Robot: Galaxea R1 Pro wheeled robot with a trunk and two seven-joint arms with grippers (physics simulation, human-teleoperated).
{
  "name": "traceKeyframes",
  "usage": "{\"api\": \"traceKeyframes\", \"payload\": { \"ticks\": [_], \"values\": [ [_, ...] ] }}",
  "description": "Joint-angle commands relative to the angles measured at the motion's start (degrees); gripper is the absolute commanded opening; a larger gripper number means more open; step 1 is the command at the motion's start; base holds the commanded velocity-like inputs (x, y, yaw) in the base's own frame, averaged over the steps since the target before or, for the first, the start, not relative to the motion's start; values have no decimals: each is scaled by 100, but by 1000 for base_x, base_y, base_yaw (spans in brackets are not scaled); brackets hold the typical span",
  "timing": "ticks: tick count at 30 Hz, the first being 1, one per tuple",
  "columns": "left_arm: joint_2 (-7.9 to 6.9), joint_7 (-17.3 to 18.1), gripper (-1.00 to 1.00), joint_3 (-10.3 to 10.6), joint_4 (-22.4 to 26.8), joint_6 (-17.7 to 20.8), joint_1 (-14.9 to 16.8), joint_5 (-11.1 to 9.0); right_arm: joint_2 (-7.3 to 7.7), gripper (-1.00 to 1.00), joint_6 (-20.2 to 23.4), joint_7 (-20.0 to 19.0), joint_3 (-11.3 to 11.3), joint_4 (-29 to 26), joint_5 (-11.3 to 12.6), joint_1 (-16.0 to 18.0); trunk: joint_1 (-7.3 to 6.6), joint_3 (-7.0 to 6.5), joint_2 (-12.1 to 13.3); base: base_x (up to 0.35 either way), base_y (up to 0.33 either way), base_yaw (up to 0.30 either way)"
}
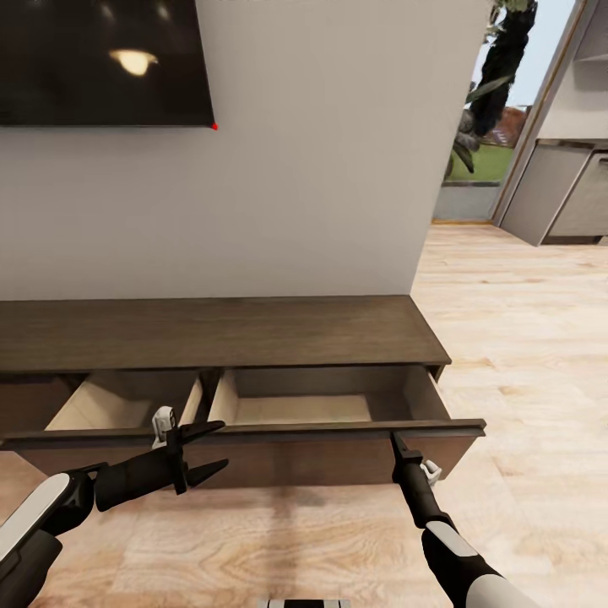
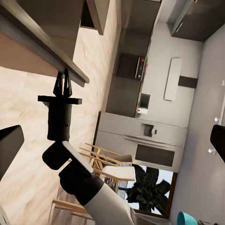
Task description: Place each of the two pumpkins and all three candles from the living room inside a cabinet in the living room (use any cabinet), then make sure every cabinet is closed, and position the cauldron so it is next to a table in the living room.
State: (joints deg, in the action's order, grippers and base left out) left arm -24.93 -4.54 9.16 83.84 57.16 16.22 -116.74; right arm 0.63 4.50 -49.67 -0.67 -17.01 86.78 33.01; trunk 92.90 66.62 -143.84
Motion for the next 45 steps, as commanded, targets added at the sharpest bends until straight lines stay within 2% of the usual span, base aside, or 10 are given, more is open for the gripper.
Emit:
{"api": "traceKeyframes", "payload": {
  "ticks": [1, 8, 45],
  "values": [
    [-3, -47, 100, 7, 1, 8, 4, -59, -2, -100, 76, -70, -91, -2, 32, 4, -2, 4, -2, -54, 0, 0],
    [-3, -47, 100, 7, 1, 6, 4, -59, -2, -100, 77, -70, -91, -3, 32, 4, -2, 4, -2, -160, 0, 0],
    [-3, -47, 100, 7, 1, 7, 4, -59, 0, -100, 77, -70, -91, -1, 32, 4, -2, 4, -2, -41, 0, 0]
  ]
}}
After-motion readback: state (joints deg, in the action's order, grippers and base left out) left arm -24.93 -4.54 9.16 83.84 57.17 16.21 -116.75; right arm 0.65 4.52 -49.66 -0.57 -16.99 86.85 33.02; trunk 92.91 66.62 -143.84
